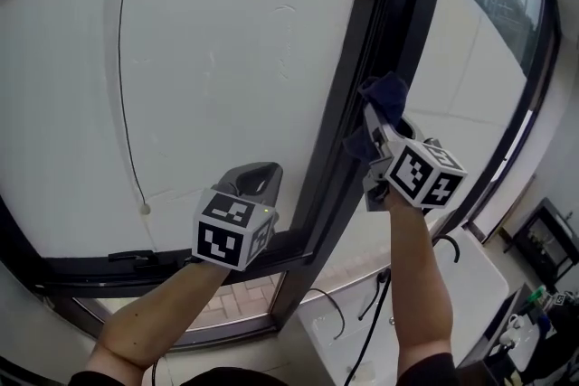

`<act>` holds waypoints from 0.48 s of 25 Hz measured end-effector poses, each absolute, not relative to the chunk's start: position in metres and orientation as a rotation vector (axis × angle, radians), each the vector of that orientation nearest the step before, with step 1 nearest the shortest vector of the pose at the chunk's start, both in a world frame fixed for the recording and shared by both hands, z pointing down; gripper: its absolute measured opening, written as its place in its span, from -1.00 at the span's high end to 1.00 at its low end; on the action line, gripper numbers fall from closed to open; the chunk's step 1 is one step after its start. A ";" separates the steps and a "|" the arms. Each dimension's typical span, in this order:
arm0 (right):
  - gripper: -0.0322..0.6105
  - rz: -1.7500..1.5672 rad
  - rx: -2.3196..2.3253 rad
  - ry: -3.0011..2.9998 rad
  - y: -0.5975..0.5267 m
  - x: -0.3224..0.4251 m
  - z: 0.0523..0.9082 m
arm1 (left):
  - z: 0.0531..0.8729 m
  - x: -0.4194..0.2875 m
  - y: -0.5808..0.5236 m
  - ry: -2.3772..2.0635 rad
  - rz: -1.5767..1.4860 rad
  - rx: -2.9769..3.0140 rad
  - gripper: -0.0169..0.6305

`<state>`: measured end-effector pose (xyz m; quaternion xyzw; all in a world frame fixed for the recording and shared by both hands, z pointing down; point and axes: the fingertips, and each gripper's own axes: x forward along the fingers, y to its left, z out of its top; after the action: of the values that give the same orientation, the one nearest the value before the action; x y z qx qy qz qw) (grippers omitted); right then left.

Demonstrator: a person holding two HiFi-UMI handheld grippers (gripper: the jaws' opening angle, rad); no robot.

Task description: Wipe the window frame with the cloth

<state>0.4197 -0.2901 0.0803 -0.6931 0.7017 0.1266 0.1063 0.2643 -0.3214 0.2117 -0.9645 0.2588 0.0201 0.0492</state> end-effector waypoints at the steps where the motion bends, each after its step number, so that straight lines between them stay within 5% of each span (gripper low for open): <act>1: 0.52 0.380 -2.054 2.064 -0.290 0.419 0.086 | 0.216 0.263 -0.323 0.796 0.058 -2.934 0.97; 12: 0.53 0.445 -2.233 2.000 -0.288 0.417 0.160 | 0.272 0.260 -0.310 0.786 0.054 -3.028 0.97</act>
<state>0.4167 -0.2884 0.1597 -0.7357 0.6590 0.1465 0.0556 0.2602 -0.3103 0.2716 -0.9678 0.2512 0.0172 0.0062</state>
